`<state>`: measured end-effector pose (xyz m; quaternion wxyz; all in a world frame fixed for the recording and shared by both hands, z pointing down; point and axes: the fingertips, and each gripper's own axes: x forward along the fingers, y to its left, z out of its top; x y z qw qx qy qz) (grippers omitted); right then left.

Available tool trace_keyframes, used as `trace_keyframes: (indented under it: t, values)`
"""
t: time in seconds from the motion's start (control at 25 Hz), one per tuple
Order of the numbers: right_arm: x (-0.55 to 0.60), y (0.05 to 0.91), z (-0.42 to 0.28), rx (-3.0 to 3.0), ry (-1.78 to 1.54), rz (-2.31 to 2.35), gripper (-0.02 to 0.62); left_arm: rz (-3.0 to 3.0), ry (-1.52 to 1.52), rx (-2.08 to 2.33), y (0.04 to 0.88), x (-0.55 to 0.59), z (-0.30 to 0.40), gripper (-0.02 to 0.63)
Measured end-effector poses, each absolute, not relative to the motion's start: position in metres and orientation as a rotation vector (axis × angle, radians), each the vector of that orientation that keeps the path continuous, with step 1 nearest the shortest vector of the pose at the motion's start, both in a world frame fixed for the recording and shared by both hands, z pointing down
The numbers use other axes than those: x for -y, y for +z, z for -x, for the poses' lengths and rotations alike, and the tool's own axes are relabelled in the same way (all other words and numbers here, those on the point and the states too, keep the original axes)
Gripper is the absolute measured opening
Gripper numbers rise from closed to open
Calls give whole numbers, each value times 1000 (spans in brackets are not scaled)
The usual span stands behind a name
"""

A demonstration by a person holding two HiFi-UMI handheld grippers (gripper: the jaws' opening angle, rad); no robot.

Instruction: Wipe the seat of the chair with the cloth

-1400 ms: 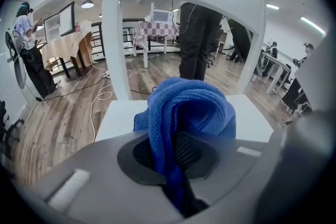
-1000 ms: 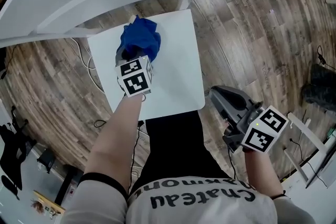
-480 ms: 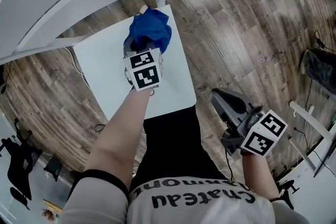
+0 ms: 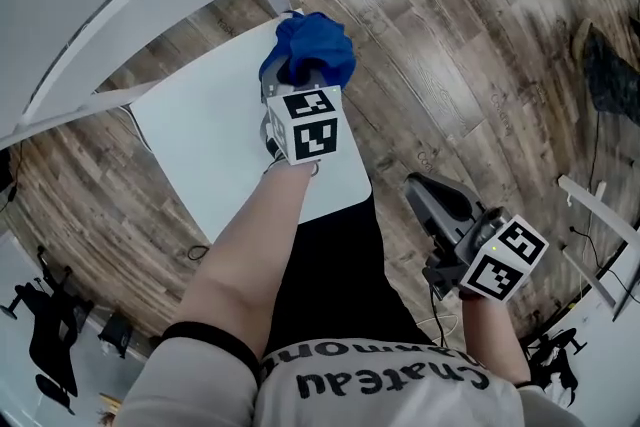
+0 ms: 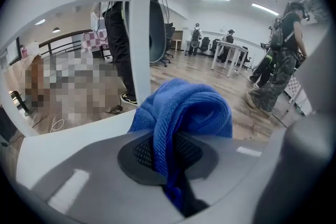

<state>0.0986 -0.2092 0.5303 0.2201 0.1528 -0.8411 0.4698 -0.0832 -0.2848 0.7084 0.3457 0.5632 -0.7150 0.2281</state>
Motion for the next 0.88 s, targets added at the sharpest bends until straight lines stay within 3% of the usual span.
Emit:
trace_keyframes:
  t: [0.32, 0.88]
  values:
    - [198, 523, -77, 2334, 1276, -375, 14, -1530, 490, 1835, 685, 271, 79, 29]
    - [114, 502, 50, 2339, 1170, 54, 14, -992, 593, 1970, 695, 6, 239, 31]
